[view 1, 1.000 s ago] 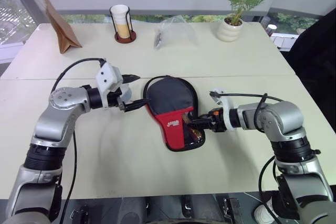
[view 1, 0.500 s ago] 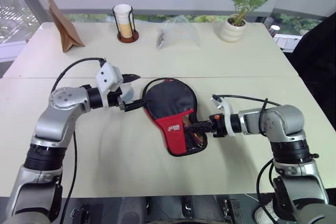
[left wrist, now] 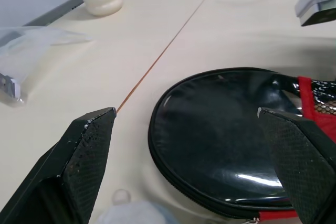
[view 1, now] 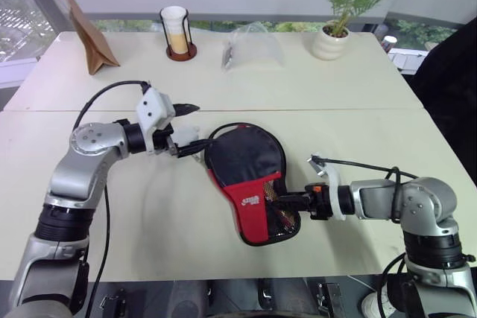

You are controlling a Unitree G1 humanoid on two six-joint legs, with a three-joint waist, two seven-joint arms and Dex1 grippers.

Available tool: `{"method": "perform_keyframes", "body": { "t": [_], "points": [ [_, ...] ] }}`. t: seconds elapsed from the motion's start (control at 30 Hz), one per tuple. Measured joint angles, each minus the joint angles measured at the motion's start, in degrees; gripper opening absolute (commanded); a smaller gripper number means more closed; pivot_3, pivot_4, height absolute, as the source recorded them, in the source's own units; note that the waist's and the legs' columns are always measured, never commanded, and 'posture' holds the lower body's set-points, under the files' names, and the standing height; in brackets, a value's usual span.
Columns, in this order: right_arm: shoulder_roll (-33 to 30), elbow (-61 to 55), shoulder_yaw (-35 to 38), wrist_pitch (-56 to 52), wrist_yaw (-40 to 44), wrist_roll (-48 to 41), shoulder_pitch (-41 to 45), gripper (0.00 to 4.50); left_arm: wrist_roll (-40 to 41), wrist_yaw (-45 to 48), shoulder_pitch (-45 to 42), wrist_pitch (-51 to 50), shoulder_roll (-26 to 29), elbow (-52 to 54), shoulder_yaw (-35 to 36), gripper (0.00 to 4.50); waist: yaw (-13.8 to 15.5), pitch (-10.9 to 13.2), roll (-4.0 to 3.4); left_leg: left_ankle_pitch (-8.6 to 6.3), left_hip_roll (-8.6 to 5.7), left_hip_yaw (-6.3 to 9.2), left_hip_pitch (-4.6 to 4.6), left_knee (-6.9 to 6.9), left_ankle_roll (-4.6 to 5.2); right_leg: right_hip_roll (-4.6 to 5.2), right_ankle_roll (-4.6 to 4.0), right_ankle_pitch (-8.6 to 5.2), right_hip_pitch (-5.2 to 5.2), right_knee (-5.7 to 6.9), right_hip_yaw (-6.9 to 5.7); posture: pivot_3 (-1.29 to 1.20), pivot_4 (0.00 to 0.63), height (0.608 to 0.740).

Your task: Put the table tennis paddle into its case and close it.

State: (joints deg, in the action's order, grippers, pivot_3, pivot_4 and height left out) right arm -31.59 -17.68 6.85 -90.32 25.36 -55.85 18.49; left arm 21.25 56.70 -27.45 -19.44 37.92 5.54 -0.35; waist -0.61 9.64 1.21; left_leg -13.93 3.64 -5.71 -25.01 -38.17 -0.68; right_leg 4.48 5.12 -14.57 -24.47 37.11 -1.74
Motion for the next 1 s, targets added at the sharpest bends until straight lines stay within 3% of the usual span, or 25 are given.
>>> {"method": "perform_keyframes", "body": {
  "t": [0.37,0.6,0.63,0.8,1.0],
  "points": [
    [0.3,-0.1,1.4,-1.0,-7.9,-6.3,-0.3,0.94,-0.4,0.0,0.0,0.1,-0.7,0.0,0.0,4.5,0.0,0.0,0.0,0.0,0.0,0.0,0.0,0.0,0.0,0.0,0.0,0.0,0.0,-0.01,0.0,0.0,0.15,0.734],
    [-0.2,0.5,2.9,-1.8,-8.9,-8.3,2.1,4.3,-0.6,0.0,0.1,0.1,-0.7,0.0,0.0,4.5,0.0,0.0,0.0,0.0,0.0,-0.01,0.0,-0.02,0.0,0.01,-0.02,-0.01,0.0,-0.02,0.02,0.0,0.15,0.734],
    [-1.0,1.0,3.0,-1.8,-8.9,-8.0,3.2,4.47,-0.6,0.0,0.1,0.1,-0.7,0.0,0.0,4.5,0.0,0.0,0.0,0.0,0.0,-0.02,0.0,-0.03,0.0,0.02,-0.05,-0.02,0.0,-0.02,0.02,0.0,0.15,0.734],
    [-9.6,4.2,2.6,0.3,-6.5,-2.4,7.6,4.47,-0.6,0.1,0.1,0.1,-0.2,0.0,0.1,4.5,0.0,0.0,-0.01,0.02,-0.02,-0.06,-0.03,-0.03,0.03,0.09,-0.18,-0.1,-0.04,-0.06,0.02,0.0,0.15,0.734],
    [-19.6,4.4,-5.4,14.2,5.4,7.1,12.5,4.47,-0.5,0.2,-0.4,0.1,0.9,-0.9,0.9,4.5,-0.4,0.0,-0.02,0.01,0.02,-0.07,-0.06,0.05,0.03,-0.03,-0.02,-0.01,-0.16,-0.04,0.03,0.0,0.15,0.734]
  ]
}}
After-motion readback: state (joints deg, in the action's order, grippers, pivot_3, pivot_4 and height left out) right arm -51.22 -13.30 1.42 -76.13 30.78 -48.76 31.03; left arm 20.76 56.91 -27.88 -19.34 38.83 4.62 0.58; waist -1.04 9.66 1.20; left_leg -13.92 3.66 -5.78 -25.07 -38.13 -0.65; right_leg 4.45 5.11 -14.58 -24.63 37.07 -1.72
